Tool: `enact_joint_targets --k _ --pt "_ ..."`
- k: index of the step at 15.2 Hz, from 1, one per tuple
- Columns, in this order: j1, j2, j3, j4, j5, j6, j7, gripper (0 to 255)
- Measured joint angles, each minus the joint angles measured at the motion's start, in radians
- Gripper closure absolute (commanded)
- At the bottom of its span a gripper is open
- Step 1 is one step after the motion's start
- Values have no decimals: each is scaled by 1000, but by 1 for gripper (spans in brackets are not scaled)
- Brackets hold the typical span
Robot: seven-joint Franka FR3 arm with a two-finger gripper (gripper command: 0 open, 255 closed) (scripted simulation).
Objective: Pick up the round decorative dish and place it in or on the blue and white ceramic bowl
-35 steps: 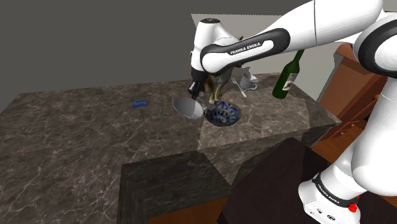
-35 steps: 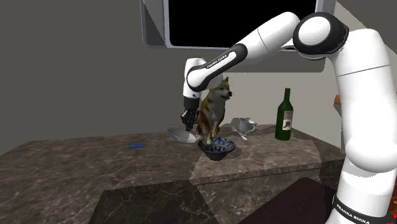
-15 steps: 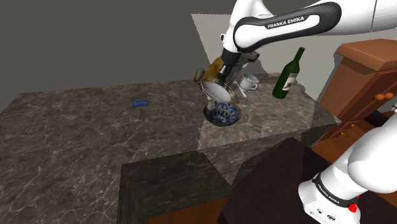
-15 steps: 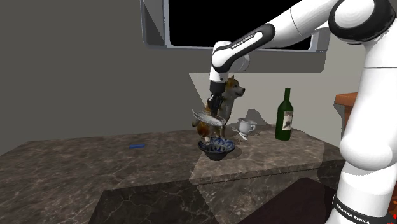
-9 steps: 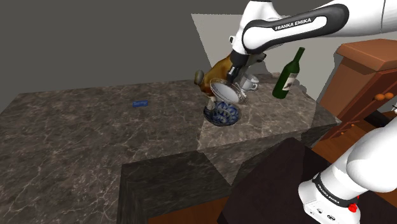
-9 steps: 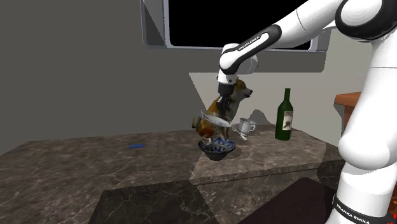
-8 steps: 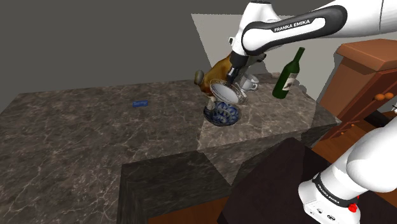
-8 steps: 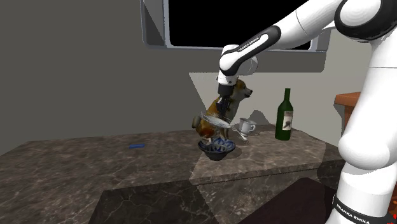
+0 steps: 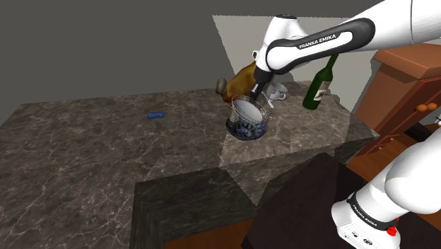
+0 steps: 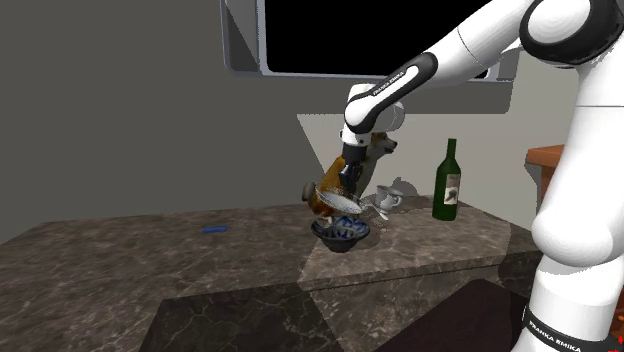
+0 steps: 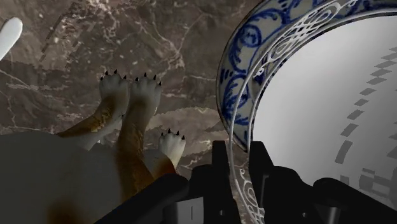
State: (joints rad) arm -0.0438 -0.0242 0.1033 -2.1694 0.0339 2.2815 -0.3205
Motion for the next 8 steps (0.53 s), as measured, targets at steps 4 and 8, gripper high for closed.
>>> enact_joint_targets --k 4,8 --pt "0 35 1 -23 -3 51 4 255" --pt "-2 50 0 -40 -4 81 1 255"
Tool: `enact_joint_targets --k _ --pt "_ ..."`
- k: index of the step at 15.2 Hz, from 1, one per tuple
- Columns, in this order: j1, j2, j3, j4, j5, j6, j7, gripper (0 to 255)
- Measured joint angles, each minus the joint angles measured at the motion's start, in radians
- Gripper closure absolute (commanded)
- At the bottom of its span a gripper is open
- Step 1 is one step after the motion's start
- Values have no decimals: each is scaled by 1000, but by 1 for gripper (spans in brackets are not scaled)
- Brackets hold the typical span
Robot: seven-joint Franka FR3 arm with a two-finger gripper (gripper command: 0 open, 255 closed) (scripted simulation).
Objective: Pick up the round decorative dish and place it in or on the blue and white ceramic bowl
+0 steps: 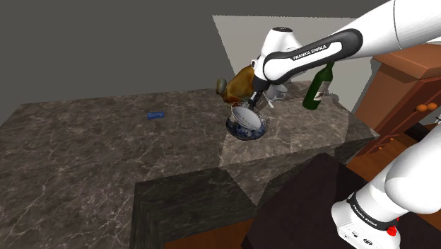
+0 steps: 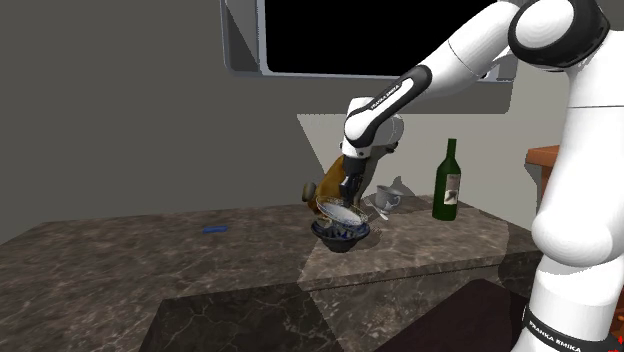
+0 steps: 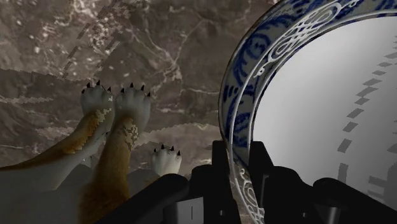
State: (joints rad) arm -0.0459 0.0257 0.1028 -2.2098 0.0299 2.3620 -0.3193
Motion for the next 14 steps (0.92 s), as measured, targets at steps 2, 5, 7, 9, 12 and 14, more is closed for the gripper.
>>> enact_joint_targets --k 2,5,7,9,12,14 --pt "0 1 1 1 0 1 1 255" --pt "0 1 1 1 -1 1 2 0" --pt "0 4 0 -1 0 1 1 0" --pt "-1 5 0 -2 0 1 1 0" --pt "-2 -6 -1 2 2 -14 -1 0" --pt "-3 -38 -1 22 5 -65 -3 0"
